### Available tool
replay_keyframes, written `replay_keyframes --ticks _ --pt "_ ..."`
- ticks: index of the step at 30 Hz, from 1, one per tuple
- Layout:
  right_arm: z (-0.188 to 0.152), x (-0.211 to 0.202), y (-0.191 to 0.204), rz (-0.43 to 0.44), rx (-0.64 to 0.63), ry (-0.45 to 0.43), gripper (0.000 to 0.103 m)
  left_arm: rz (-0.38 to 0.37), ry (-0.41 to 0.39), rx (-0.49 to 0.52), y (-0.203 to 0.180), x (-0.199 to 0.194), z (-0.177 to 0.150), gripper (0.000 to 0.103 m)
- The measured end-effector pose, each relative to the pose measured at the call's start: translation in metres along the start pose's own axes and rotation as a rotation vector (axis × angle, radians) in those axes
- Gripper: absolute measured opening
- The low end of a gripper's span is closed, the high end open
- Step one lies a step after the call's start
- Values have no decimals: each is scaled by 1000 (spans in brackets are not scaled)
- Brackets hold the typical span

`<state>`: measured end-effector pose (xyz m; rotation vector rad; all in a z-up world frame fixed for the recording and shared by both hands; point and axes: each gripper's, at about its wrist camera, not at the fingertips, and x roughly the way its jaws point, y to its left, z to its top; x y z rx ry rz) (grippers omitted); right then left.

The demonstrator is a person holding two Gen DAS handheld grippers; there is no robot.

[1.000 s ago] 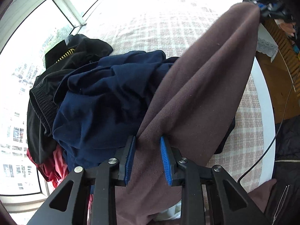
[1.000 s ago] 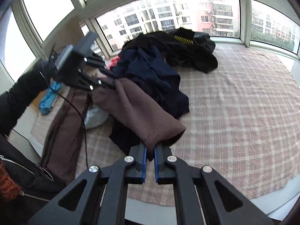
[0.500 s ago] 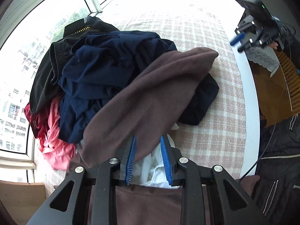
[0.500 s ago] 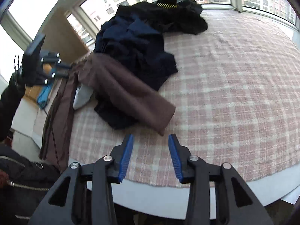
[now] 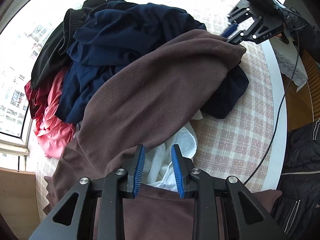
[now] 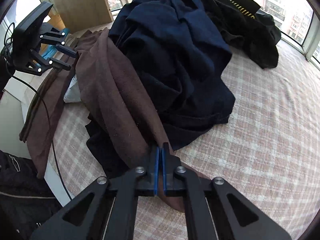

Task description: Fold clothes

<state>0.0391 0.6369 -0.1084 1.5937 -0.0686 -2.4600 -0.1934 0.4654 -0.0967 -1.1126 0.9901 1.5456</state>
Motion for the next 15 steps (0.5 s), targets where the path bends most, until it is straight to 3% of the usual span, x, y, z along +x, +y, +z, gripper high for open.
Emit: replay_keyframes --ticks 2,7,8,13,15 --pt "1 -25 6 -11 2 -49 2 3 2 -11 7 3 -4 26" --pt "10 -128 9 20 74 -306 2 7 -22 -60 28 1 -15 26" --pt "14 -133 2 34 106 -320 2 5 -33 -77 33 -1 -17 26" --pt "23 -70 -46 -34 281 -89 2 23 -28 -87 48 0 -24 27" --pt "19 -67 -55 13 342 -114 2 43 -37 -102 60 -6 -29 29"
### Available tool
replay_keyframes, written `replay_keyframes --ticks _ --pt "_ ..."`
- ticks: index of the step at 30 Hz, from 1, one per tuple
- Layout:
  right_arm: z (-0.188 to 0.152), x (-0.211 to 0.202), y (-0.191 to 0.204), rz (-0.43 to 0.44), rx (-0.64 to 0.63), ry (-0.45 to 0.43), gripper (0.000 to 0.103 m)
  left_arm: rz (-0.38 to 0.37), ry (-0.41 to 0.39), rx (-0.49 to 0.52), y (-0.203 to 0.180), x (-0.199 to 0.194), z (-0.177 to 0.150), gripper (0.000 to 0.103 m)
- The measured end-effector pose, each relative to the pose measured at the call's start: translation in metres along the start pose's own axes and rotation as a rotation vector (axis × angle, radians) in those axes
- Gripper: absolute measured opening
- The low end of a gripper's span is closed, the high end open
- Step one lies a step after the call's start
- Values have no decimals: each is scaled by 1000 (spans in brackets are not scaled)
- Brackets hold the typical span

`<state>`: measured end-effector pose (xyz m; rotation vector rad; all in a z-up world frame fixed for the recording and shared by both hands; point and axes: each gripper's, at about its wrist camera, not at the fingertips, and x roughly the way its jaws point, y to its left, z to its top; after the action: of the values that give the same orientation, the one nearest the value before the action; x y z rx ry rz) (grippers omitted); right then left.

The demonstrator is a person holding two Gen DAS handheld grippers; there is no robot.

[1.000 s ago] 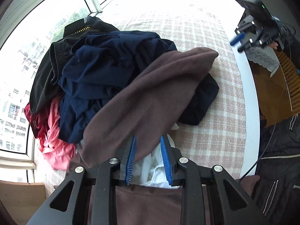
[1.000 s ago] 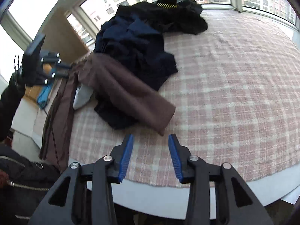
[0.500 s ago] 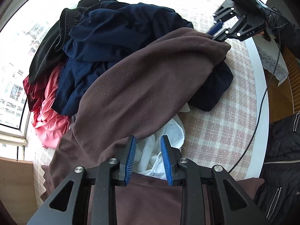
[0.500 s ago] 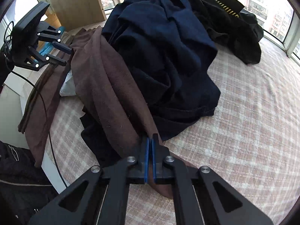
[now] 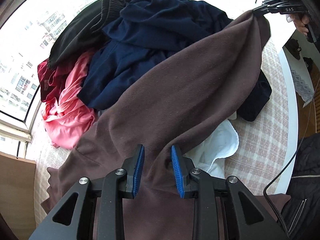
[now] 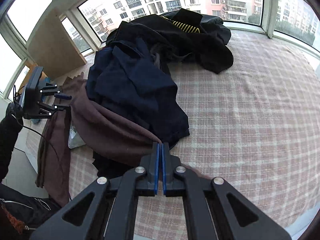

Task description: Fold clothes

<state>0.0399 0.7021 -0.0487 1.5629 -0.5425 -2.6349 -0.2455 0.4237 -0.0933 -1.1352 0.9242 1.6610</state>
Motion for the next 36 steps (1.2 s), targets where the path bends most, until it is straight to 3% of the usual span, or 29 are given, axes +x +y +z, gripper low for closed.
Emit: replay_keyframes --ticks 3,7,11,13,15,18,21,24,26,31,33,35,36 --pt "-4 -8 -7 81 68 -29 2 31 -22 -65 30 -13 -8 29" --pt "-7 -16 5 84 78 -24 2 95 -10 -89 64 -16 -18 31" --pt "-12 -47 21 222 103 -95 2 25 -24 -131 75 -2 -14 31" --pt "-9 -47 11 164 138 -98 2 0 -30 -108 67 8 -11 32" --pt "-6 -31 -14 44 213 -64 3 -7 -13 -82 53 19 -4 32" --pt "-15 -12 -54 -71 321 -46 7 -18 -22 2 21 19 16 32" --pt "-37 -4 -75 -1 377 -60 15 -34 -66 125 -19 4 44 32" --pt "-60 12 -76 24 356 -14 34 -28 -85 284 -61 -4 76 37" --pt "-74 23 -80 26 360 9 35 -14 -91 372 -83 -2 96 40" --pt "-101 40 -96 57 370 -10 35 -2 0 494 -108 22 123 40" --pt "-108 47 -96 51 338 -4 35 -12 21 485 -107 23 125 37" --pt "-110 50 -88 81 280 -13 35 -27 37 473 -105 21 127 8" --pt "-109 51 -81 88 236 -20 35 -36 44 466 -104 19 127 7"
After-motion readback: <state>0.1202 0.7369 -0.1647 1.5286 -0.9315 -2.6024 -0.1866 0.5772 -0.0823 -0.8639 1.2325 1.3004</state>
